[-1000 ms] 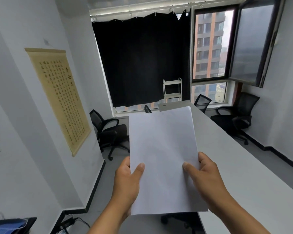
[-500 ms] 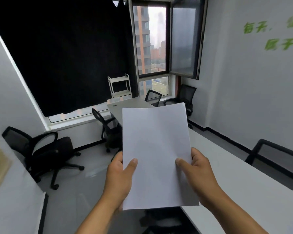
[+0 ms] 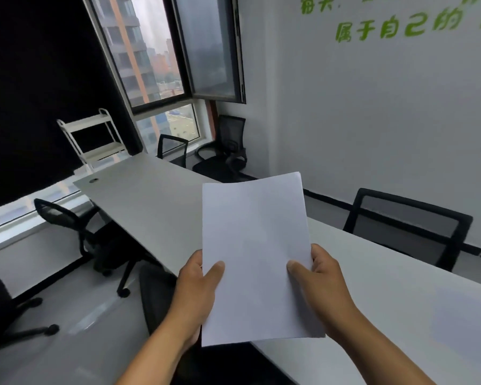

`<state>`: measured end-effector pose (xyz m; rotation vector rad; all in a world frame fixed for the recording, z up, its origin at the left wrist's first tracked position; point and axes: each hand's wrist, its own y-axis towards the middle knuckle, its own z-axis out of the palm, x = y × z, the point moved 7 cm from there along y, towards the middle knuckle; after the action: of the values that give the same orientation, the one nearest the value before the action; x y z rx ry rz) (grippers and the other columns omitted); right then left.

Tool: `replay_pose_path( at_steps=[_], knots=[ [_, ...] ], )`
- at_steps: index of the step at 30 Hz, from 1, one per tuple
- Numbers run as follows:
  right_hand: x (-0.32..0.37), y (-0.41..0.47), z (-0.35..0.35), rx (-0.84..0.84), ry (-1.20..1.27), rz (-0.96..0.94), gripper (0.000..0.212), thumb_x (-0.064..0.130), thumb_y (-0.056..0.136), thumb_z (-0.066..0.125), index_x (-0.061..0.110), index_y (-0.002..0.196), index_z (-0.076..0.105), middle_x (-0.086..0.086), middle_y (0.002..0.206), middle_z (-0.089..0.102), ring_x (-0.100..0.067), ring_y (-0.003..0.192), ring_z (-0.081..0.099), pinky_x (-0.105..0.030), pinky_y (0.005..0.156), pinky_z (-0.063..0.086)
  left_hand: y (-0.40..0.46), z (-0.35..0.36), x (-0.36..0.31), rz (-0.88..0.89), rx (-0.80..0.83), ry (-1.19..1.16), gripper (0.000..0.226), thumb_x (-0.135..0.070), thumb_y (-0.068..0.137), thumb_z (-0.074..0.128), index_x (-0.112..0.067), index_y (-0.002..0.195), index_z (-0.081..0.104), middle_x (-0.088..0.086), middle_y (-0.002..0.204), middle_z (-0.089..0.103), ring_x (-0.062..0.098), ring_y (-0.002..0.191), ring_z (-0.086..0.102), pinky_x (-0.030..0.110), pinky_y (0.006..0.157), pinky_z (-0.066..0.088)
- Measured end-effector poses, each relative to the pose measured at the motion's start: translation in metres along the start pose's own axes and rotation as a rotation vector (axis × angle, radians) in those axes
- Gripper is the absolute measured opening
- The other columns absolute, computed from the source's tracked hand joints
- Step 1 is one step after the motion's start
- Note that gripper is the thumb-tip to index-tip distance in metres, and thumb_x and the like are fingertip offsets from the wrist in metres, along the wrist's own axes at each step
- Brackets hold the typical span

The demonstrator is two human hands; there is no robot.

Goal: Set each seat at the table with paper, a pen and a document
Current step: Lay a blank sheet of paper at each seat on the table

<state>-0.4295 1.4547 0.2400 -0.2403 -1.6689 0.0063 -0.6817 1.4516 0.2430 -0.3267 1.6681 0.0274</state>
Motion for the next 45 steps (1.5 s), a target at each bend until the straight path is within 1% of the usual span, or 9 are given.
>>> replay_pose_path(
  at_steps=[7,13,18,22,27,33,36,40,45],
  knots=[
    [-0.023,0.054,-0.001,-0.074,-0.018,0.093,0.015,0.017,0.102,0.062,0.029,0.106,0.068,0.014,0.102,0.080,-0.013,0.087,0.079,-0.046,0.086,0.065,0.074,0.030,0.017,-0.063,0.092,0.082,0.017,-0.018,0.110,0.061,-0.024,0.121,0.072,-0.008,0.111,0.084,0.018,0.102,0.082,0.050,0.095,0.066],
    [-0.050,0.076,-0.005,-0.179,-0.027,0.154,0.018,0.017,0.102,0.060,0.032,0.107,0.068,0.019,0.102,0.078,-0.005,0.084,0.077,-0.032,0.076,0.061,0.119,0.059,0.036,-0.094,0.189,0.142,0.016,-0.020,0.110,0.062,-0.027,0.117,0.074,-0.011,0.109,0.083,0.015,0.101,0.081,0.046,0.096,0.065],
    [-0.084,0.079,-0.002,-0.300,-0.086,0.242,0.016,0.022,0.099,0.059,0.034,0.105,0.067,0.020,0.103,0.076,-0.007,0.089,0.076,-0.039,0.084,0.062,0.152,0.077,0.072,-0.157,0.310,0.156,0.015,-0.019,0.109,0.064,-0.026,0.117,0.075,-0.011,0.106,0.084,0.016,0.097,0.082,0.038,0.083,0.065],
    [-0.112,0.067,0.004,-0.457,-0.124,0.307,0.011,0.024,0.097,0.057,0.031,0.101,0.065,0.016,0.101,0.074,-0.009,0.092,0.073,-0.036,0.082,0.059,0.178,0.093,0.102,-0.164,0.429,0.203,0.011,-0.021,0.107,0.070,-0.027,0.114,0.076,-0.012,0.102,0.084,0.017,0.092,0.082,0.040,0.081,0.065],
    [-0.147,0.044,-0.001,-0.606,-0.181,0.380,0.011,0.021,0.099,0.055,0.028,0.100,0.064,0.009,0.107,0.069,-0.012,0.098,0.067,-0.029,0.076,0.050,0.173,0.118,0.140,-0.229,0.537,0.195,0.012,-0.021,0.105,0.072,-0.027,0.115,0.076,-0.010,0.106,0.084,0.019,0.095,0.082,0.044,0.084,0.065],
    [-0.185,0.029,-0.021,-0.666,-0.172,0.443,0.016,0.021,0.100,0.059,0.033,0.108,0.067,0.011,0.113,0.070,-0.012,0.102,0.069,-0.039,0.091,0.060,0.161,0.148,0.174,-0.254,0.605,0.231,0.014,-0.030,0.112,0.062,-0.029,0.114,0.076,-0.010,0.105,0.084,0.016,0.093,0.082,0.038,0.080,0.064],
    [-0.209,0.028,-0.029,-0.692,-0.165,0.467,0.016,0.020,0.100,0.061,0.028,0.112,0.067,0.009,0.114,0.071,-0.013,0.103,0.069,-0.038,0.090,0.059,0.157,0.158,0.191,-0.287,0.615,0.276,0.024,-0.033,0.115,0.052,-0.032,0.109,0.076,-0.006,0.102,0.083,0.026,0.098,0.081,0.050,0.089,0.066],
    [-0.233,0.026,-0.035,-0.716,-0.129,0.498,0.015,0.017,0.100,0.063,0.026,0.111,0.068,0.014,0.108,0.072,-0.011,0.099,0.071,-0.032,0.082,0.058,0.159,0.168,0.207,-0.292,0.629,0.319,0.024,-0.032,0.114,0.053,-0.034,0.108,0.076,-0.007,0.105,0.084,0.026,0.100,0.080,0.057,0.098,0.063],
    [-0.257,0.024,-0.044,-0.721,-0.122,0.546,0.024,0.019,0.097,0.065,0.028,0.118,0.072,0.017,0.109,0.075,-0.012,0.100,0.072,-0.043,0.090,0.062,0.160,0.177,0.225,-0.329,0.639,0.326,0.023,-0.039,0.112,0.054,-0.030,0.109,0.075,-0.002,0.107,0.082,0.025,0.099,0.079,0.049,0.095,0.064]
  ],
)
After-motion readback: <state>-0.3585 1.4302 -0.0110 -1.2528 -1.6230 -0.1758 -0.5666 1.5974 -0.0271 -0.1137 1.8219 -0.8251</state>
